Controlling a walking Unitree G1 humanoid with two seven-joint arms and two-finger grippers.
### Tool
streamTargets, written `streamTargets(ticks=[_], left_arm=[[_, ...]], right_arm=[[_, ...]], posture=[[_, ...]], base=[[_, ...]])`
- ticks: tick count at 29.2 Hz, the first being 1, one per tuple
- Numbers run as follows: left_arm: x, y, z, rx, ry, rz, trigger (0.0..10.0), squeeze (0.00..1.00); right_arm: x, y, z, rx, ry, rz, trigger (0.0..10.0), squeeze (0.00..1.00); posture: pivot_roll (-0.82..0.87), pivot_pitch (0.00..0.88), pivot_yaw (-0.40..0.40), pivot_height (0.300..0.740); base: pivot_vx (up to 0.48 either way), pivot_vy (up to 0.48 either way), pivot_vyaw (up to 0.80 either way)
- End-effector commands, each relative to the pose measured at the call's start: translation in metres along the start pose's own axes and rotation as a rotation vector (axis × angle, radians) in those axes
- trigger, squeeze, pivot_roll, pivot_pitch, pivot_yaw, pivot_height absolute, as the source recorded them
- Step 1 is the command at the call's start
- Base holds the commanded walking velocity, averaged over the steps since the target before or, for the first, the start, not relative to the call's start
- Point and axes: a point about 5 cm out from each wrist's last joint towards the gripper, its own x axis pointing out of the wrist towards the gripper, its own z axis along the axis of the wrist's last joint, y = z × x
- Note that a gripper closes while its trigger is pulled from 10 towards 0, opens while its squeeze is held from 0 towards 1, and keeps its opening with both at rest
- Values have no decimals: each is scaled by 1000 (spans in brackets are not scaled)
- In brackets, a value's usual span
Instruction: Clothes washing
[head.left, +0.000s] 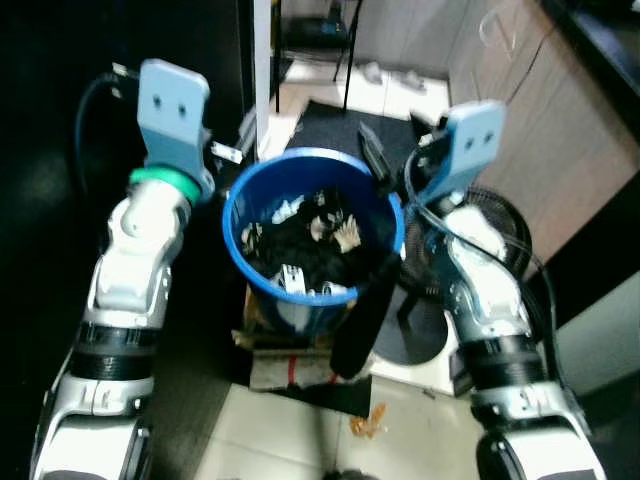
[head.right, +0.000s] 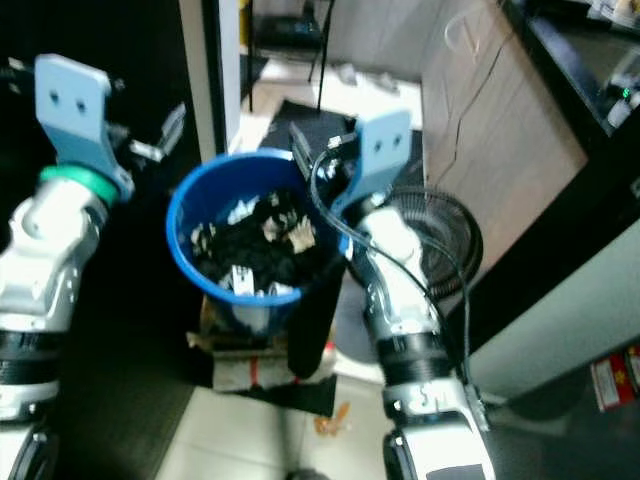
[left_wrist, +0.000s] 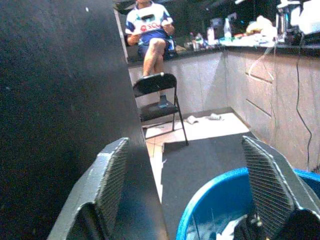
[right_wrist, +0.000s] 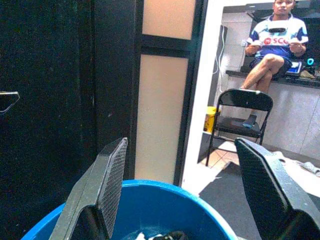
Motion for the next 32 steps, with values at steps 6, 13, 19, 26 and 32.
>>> streamTargets(ticks=[6, 13, 19, 26, 32], left_arm=[[-5, 16, -10, -24, 46, 58, 10000, 0], [-7, 12, -15, -10, 62, 43, 10000, 0], [-7, 12, -15, 79, 62, 44, 10000, 0], [-8, 5, -18, 10, 66, -8, 10000, 0], [-8, 5, -19, 3, 74, 7, 10000, 0]], right_arm=[[-4, -7, -3, -8, 15, -23, 10000, 0], [-5, -6, -4, -12, 19, -21, 10000, 0], [-5, -6, -4, -12, 18, -21, 10000, 0], [-5, -6, -5, -13, 23, -24, 10000, 0], [-6, -7, -5, -16, 29, -30, 10000, 0]], posture=[[36, 3, -26, 740], [34, 4, -25, 740], [35, 9, -26, 740], [33, 10, -25, 740], [32, 12, -25, 740]], base=[[0, 0, 0], [0, 0, 0], [0, 0, 0], [0, 0, 0], [0, 0, 0]])
